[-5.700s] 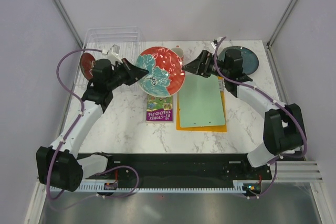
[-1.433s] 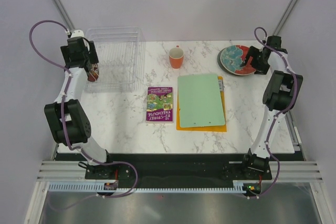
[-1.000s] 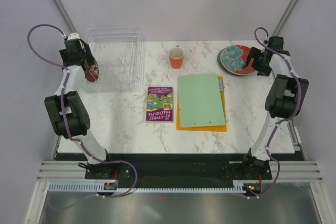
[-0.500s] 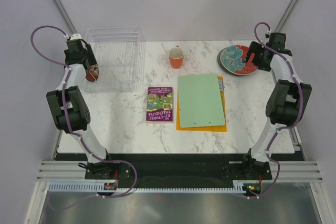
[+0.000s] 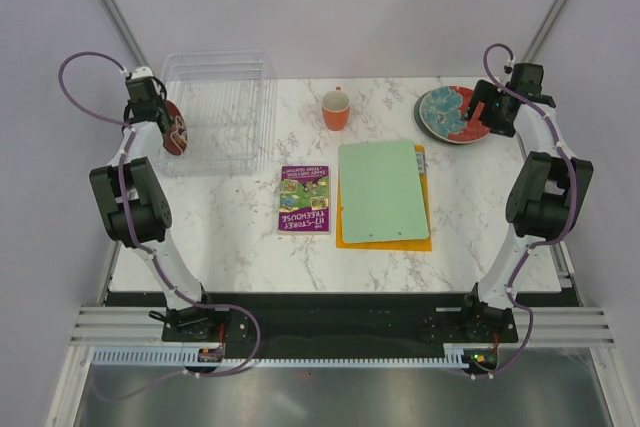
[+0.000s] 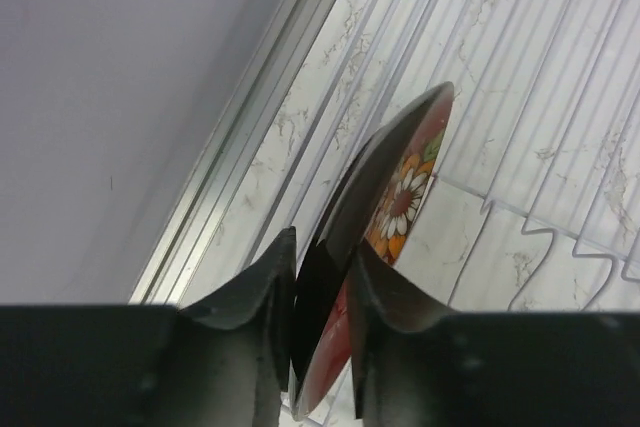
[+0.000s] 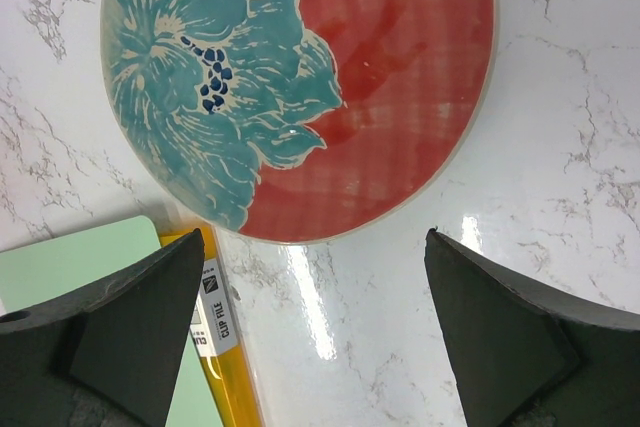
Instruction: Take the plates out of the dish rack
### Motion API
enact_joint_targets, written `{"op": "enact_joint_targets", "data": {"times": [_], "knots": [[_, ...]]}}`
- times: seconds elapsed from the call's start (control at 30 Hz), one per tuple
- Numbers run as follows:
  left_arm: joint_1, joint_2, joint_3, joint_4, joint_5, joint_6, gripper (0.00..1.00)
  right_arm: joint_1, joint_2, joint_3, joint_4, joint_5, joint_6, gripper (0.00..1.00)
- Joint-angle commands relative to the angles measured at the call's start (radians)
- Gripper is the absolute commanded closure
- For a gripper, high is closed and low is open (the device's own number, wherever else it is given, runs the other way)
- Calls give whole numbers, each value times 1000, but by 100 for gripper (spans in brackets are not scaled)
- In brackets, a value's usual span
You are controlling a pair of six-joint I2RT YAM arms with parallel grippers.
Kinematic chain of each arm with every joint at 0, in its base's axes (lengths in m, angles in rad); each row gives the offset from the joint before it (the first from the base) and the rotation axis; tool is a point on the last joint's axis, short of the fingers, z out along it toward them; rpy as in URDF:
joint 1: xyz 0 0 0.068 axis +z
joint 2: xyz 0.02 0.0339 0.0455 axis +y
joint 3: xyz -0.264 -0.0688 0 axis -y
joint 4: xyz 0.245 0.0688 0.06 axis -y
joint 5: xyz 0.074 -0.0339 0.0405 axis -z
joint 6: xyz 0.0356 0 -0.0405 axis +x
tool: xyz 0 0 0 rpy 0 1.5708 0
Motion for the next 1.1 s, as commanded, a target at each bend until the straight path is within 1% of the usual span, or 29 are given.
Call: {"op": "enact_joint_targets", "data": {"times": [0.0,0.03,0.2,0.3,0.37,0.53,0.7,0.83,0.9,0.97,1.0,1.03,1.07], "knots": [[-8,-26,0,88,15,-12,88,11,-52,-5,22,-2,-17,2],[-8,-27,1,88,14,-10,98,11,-52,-5,22,-3,-17,2],[-16,-70,-16,91,-11,20,98,17,-59,-13,20,10,-17,2],[-37,-102,-23,102,-63,48,98,19,-79,-20,20,29,-13,2],[-48,-119,-28,108,-109,94,98,22,-93,-27,20,41,-13,2],[-86,-191,-26,155,-152,141,98,22,-141,-42,19,55,-13,2],[-109,-242,-11,168,-187,189,98,22,-179,-50,14,55,-11,2],[-121,-295,-19,177,-250,218,98,22,-208,-60,3,49,-8,2],[-126,-341,-28,174,-250,218,98,22,-236,-62,-1,44,-8,2],[-128,-380,-28,143,-217,185,98,22,-262,-65,-4,15,-10,2],[-128,-418,-22,76,-195,163,98,25,-291,-70,-4,-2,-8,2],[-128,-437,-13,31,-113,130,98,27,-306,-73,-4,-46,-2,2],[-128,-452,-2,-16,-48,65,98,37,-323,-77,0,-65,-1,2]]}}
